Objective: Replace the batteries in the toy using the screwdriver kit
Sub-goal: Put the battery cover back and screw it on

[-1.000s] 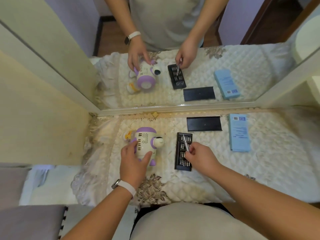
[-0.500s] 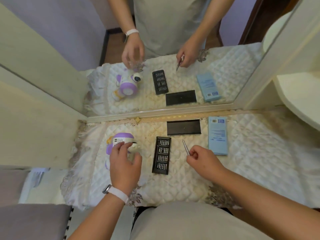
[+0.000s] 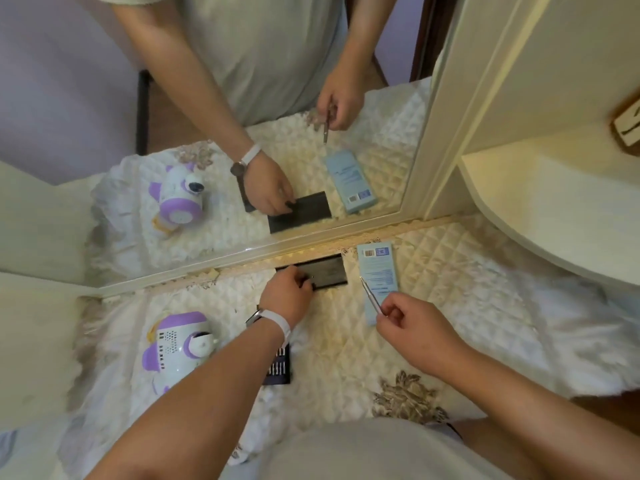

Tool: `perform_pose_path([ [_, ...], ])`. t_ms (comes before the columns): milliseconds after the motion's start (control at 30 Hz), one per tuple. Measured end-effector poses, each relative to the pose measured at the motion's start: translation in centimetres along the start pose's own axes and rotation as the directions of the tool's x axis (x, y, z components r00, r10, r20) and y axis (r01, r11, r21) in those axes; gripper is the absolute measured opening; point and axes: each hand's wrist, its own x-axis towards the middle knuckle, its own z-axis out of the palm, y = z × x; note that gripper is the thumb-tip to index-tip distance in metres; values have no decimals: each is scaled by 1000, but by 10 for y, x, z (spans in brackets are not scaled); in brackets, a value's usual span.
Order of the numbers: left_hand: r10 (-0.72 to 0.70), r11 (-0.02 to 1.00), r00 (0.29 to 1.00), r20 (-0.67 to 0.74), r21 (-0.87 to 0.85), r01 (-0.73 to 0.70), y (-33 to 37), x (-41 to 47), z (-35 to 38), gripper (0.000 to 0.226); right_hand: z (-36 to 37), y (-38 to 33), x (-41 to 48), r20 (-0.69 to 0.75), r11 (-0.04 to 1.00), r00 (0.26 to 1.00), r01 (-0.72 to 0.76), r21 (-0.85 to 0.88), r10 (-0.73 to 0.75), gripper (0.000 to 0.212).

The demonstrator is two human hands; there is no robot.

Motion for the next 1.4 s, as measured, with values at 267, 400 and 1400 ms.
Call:
perform_pose_path([
  [267,18,999,1000,18,44,-19,0,27,15,19,-6,9,12,47,998,999,-31,48,28,17],
  [400,28,998,1000,0,47,-28,-2,30,20,13,-3,11,18,54,997,998,-43,57,40,19],
  [1400,-22,597,976,-219,-786,-163,-2,-117,-81,20,13,-60,-24,56,968,968,239,80,-244,14],
])
